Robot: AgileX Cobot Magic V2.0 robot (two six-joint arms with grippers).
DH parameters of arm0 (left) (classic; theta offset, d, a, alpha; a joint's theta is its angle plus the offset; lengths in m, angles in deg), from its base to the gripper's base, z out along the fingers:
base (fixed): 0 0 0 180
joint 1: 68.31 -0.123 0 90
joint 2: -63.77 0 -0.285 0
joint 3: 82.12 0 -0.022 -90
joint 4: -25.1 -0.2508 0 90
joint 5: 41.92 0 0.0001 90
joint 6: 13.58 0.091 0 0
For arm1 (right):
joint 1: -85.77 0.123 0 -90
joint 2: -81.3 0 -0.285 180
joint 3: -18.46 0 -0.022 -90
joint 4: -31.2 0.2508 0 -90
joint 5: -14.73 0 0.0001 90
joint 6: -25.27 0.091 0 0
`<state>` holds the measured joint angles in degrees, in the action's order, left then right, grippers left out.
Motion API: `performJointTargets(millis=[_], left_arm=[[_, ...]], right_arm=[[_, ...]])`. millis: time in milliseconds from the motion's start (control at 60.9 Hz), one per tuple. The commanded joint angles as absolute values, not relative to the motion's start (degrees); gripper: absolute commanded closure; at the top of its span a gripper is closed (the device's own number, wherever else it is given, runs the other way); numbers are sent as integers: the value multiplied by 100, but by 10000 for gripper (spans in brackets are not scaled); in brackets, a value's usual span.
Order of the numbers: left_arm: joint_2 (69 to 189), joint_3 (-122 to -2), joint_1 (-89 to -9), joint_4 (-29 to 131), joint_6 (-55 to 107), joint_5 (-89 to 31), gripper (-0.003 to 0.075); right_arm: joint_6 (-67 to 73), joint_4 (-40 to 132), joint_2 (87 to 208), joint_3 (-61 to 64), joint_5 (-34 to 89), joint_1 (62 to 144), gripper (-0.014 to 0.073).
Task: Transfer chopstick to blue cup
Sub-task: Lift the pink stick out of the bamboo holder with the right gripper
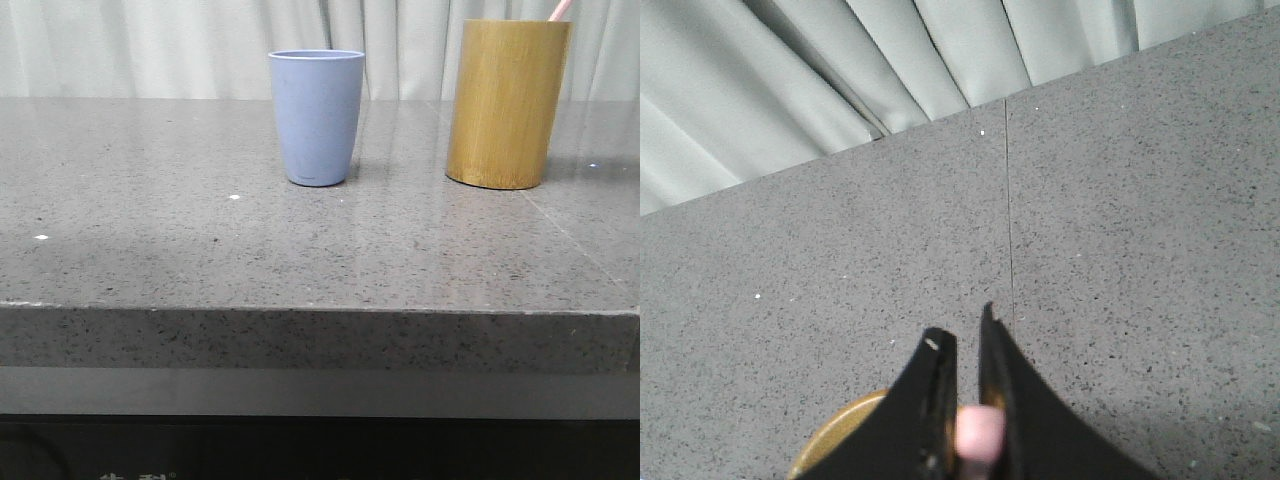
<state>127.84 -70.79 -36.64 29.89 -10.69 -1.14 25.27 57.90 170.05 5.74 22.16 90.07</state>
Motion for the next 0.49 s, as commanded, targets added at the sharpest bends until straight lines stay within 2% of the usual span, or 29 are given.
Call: performJointTargets(millis=[0,66,246,476], left_arm=[[12737,-7216,-3686,3049,-1111,-552,428],[12737,-7216,-3686,3049,-1111,-552,428],[12737,-7216,-3686,3049,-1111,-552,428],[12737,-7216,-3686,3049,-1111,-552,428]], right_arm=[[2443,5798,16822,834,1987,9004,627],[2321,5785,16822,910,2082,9004,664],[1653,5755,16822,1579,2804,9004,661],[748,5756,16822,2999,4042,9004,661]])
